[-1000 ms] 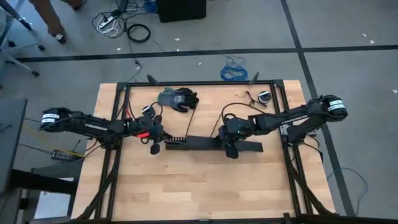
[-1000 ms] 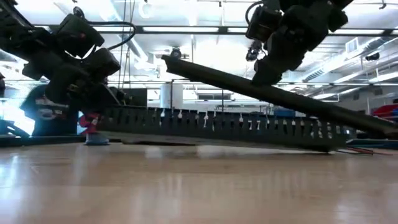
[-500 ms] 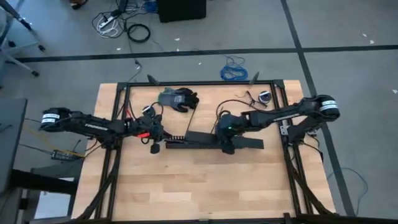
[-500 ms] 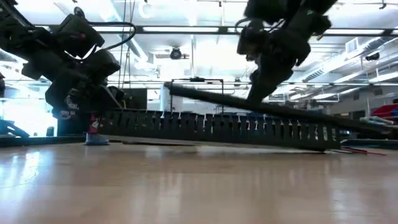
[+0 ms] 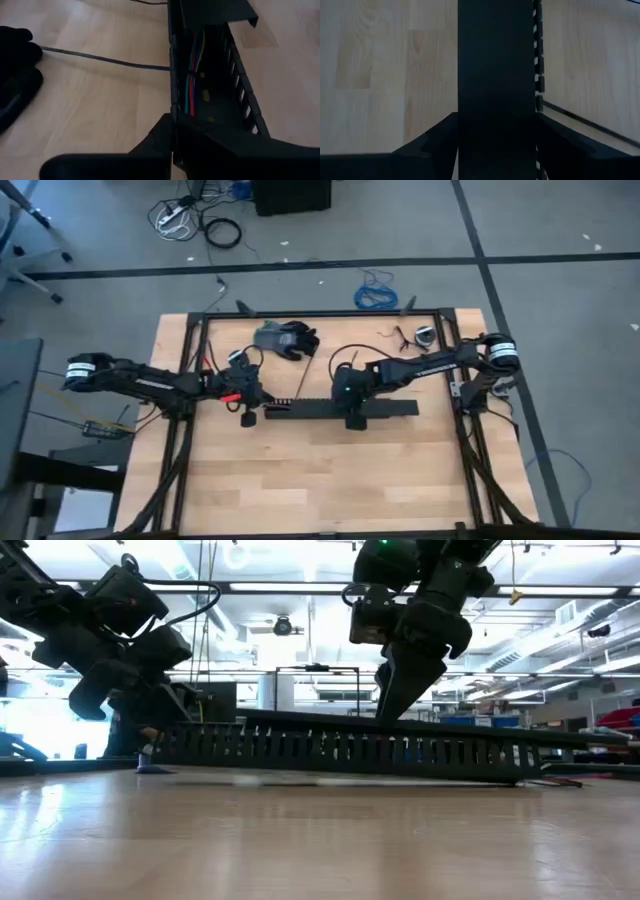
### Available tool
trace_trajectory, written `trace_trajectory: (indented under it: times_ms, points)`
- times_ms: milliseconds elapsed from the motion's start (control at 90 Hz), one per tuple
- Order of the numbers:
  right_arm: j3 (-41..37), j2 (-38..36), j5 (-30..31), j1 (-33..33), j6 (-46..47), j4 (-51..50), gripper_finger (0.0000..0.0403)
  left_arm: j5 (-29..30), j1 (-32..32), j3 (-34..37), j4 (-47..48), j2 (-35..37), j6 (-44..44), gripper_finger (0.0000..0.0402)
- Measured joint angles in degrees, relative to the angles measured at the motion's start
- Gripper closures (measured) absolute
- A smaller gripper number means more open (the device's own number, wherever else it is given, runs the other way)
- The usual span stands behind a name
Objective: Ziptie cables
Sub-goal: Close the black cable duct cover
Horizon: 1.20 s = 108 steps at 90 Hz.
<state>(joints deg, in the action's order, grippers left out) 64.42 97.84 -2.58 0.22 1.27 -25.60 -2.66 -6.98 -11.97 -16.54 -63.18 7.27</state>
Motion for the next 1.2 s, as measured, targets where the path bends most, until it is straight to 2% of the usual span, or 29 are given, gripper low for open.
trace_trajectory:
  times_ms: [111, 267, 467, 878, 1200]
  points:
    - [0.0, -0.8, 0.5, -0.2, -0.1, 0.1, 0.0179, 1.5, 0.0, 0.0, 0.4, 0.0, 0.0, 0.0394]
    - [0.1, -2.2, 4.4, -0.2, -0.7, -1.1, 0.0179, 2.1, 0.0, 0.0, 0.0, 0.0, 0.0, 0.0394]
    - [0.1, -2.4, 4.7, -0.9, -1.0, -3.0, 0.0179, 2.5, 0.0, 0.0, -0.4, 0.0, 0.3, 0.0394]
    - [0.0, -2.4, 0.7, -2.7, -1.4, -3.2, 0.0179, 3.1, 0.0, 0.0, -0.3, 0.0, 1.6, 0.0394]
    - [-1.4, -2.4, -0.2, -4.2, -2.0, -2.8, 0.0179, 4.5, 0.0, 0.0, -1.0, 0.0, 3.0, 0.0394]
